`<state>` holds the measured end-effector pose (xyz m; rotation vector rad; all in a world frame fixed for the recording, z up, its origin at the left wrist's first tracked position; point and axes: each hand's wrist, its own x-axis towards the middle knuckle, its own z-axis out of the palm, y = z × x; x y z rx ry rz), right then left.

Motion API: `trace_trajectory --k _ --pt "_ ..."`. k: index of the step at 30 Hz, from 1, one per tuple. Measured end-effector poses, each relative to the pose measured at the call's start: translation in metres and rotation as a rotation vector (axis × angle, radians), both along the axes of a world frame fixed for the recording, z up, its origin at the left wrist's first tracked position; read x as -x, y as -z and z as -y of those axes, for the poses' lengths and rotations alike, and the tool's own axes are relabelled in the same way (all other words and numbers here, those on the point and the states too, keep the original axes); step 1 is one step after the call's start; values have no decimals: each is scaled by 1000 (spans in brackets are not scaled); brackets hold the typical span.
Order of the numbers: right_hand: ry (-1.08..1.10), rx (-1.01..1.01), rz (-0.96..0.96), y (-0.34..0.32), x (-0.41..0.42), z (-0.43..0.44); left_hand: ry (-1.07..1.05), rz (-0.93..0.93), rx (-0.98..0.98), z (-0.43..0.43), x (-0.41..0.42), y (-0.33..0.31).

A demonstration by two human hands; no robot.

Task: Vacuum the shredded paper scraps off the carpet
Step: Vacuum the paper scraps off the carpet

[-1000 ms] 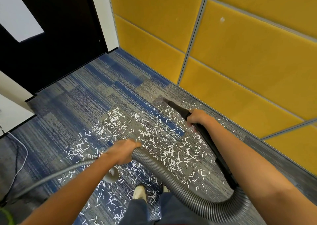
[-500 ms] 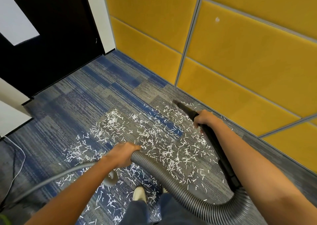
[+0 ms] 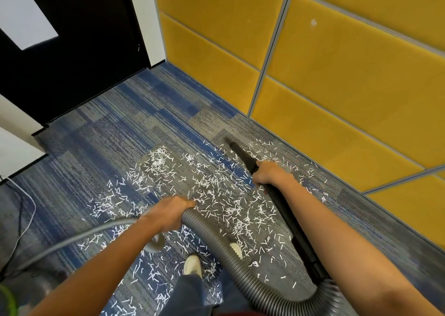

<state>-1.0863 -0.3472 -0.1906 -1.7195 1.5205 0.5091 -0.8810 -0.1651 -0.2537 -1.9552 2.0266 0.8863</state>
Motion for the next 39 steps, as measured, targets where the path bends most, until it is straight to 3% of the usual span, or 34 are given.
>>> trace_trajectory --k 8,26,39 --pt "-33 -64 64 1 -9 -11 -1 -7 14 -5 -2 -2" --pt "123 -8 -22 -5 33 -40 75 -22 -15 -8 2 2" --pt "-89 -15 -99 -10 8 -69 100 -41 4 -18 -6 0"
